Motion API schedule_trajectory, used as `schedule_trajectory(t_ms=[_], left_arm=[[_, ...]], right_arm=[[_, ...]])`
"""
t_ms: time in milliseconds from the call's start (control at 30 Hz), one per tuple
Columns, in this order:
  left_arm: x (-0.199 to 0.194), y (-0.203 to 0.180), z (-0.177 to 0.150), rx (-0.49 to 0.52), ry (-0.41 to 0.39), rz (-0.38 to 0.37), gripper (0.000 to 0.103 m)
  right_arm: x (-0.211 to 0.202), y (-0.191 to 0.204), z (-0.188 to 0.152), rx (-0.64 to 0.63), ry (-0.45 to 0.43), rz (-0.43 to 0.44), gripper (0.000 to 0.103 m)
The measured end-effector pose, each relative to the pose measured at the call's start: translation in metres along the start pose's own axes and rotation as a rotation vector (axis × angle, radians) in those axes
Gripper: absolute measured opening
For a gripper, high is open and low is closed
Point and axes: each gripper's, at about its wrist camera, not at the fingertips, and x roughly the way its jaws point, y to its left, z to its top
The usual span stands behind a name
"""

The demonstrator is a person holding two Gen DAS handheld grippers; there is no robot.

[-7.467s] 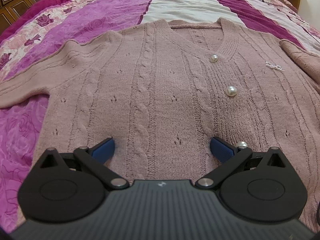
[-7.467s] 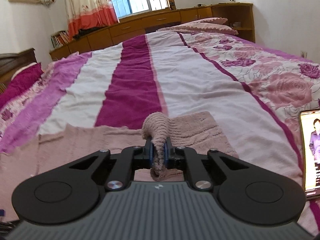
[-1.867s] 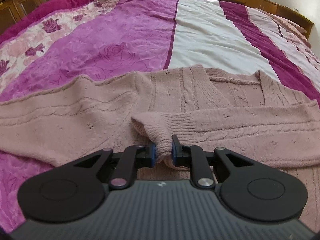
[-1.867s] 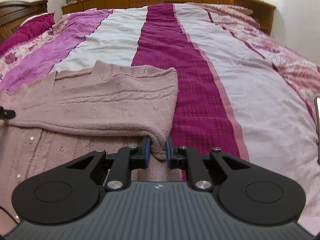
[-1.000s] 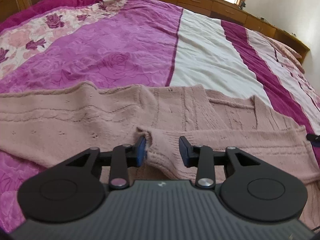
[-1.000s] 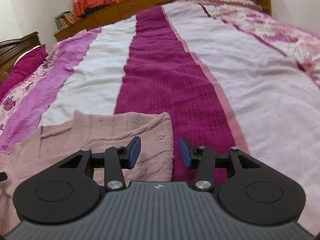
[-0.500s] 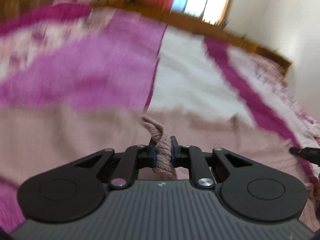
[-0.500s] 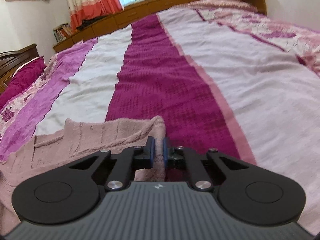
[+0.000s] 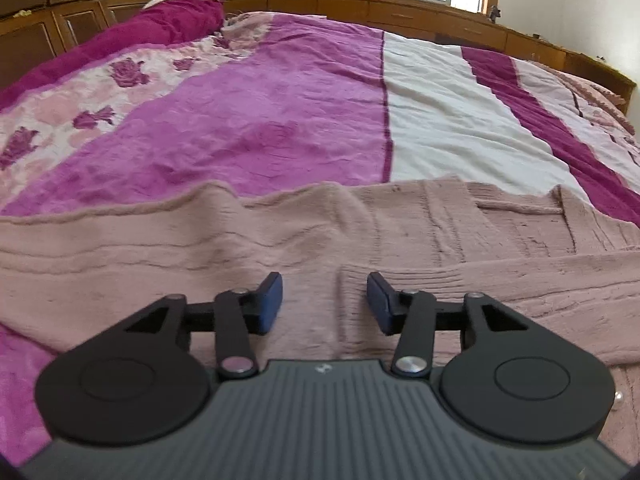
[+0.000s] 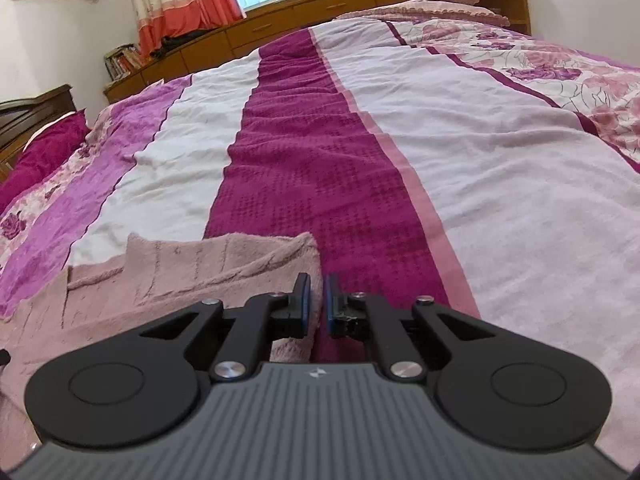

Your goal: Fold small clothes

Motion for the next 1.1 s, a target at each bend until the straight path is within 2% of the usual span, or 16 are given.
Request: schedule_trajectory(t_ms=[67,133,300,500,667,767,867,900,967,1033,1100], left_arm=[[-0.006,0.005,0.004,-0.012,0.003,-0.005,0.049],[-0.014,0.003,0.006,-0.013,-0.001,-0.021,0.049],[-0.029,-0.016,0.007,0.022,0.002,-0.056,0.049],[-0.033,-0.037,-0.004,0.067,0.025,-0.087,0.049],[-0.024,-0.04,-0.013,0.08,0.069,-0.05,0.048],[-0.019,-0.04,-0.015,0.089,0.078,-0.028,0.055],[-0.015,-0.034,-0.015,0.049,0.097,-0.034,0.057],[-0.015,-0.033,-0.015,0.041,0.097,-0.037,0.057],[-0.018,-0.032,-0.015,0.041,0.099,-0.037,0.057],[-0.022,-0.033,-0.013,0.044,0.102,-0.035,0.057],[-0.028,-0.032,-0.012,0.039,0.107,-0.028,0.058]], right_arm=[[-0.01,0.001,0.001,-0.013,0.007,0.008,0.011],[-0.022,0.002,0.001,-0.025,0.01,0.016,0.017],[-0.06,0.01,-0.007,-0.06,0.026,0.057,0.017],[-0.093,0.039,-0.032,-0.168,0.055,0.14,0.017],[-0.092,0.051,-0.052,-0.177,0.107,0.142,0.017],[-0.082,0.047,-0.062,-0.136,0.138,0.117,0.017],[-0.076,0.044,-0.069,-0.11,0.134,0.11,0.019],[-0.077,0.045,-0.071,-0.109,0.127,0.107,0.021],[-0.076,0.044,-0.07,-0.104,0.123,0.119,0.031],[-0.079,0.045,-0.07,-0.09,0.123,0.156,0.053],[-0.084,0.048,-0.068,-0.091,0.116,0.172,0.058]])
